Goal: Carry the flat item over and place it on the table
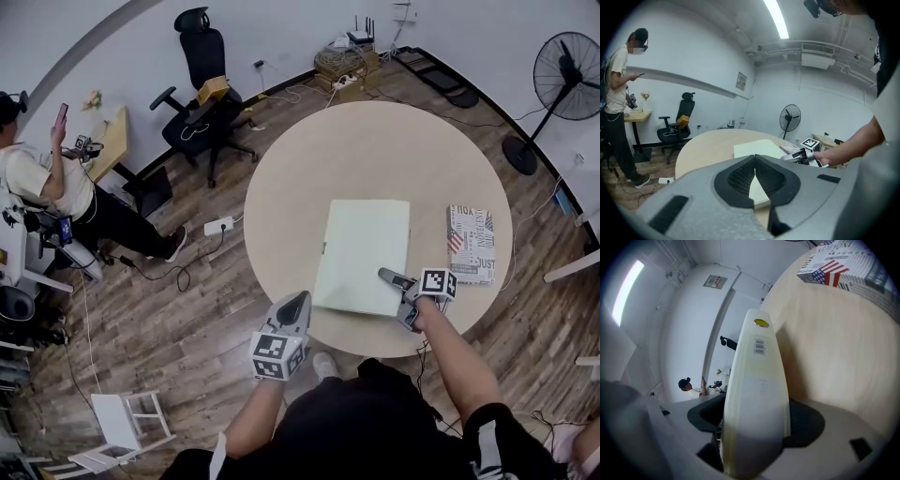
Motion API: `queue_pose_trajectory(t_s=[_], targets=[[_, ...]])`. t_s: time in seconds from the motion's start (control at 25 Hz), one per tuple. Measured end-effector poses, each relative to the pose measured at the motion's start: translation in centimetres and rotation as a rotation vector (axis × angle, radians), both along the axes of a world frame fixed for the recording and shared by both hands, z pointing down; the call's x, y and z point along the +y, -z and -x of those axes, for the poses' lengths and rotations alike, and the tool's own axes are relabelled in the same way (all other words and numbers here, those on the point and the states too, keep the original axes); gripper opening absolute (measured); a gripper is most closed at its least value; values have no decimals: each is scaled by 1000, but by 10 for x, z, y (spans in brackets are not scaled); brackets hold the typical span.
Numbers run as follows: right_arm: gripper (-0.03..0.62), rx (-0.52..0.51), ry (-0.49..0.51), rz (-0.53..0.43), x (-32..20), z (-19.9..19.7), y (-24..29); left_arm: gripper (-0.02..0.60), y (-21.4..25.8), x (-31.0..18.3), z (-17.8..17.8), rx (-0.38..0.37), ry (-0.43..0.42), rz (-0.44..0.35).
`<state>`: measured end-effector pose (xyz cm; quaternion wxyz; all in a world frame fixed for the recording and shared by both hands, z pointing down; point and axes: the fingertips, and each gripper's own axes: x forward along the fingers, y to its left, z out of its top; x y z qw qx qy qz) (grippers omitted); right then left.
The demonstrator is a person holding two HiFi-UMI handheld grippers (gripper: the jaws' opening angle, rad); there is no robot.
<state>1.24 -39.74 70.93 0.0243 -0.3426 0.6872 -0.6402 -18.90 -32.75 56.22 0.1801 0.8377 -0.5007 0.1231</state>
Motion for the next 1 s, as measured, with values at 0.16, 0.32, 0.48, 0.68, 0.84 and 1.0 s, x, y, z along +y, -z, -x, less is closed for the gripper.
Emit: queue_pose_trajectory(t_s=[0.16,0.32,0.48,0.68,0.84,1.0], targets=[[367,246,15,19,-2,-15,-15,6,-2,-3,1,-3,0,1],[373,410,62,0,-4,-27,-18,6,-1,-3,1,3,1,7],[373,502,79,-42,-5,-36,-15,6,-3,-2,1,5,6,13],[373,647,152,-204,-9,-38,18,6,-2,-4,8,13,18,12],[371,788,186,-387,-17,-41,59,6,1,-7,12,53,42,19],[366,877,159,-539,-24,-40,98,6,10,-14,6,60,22,-5]])
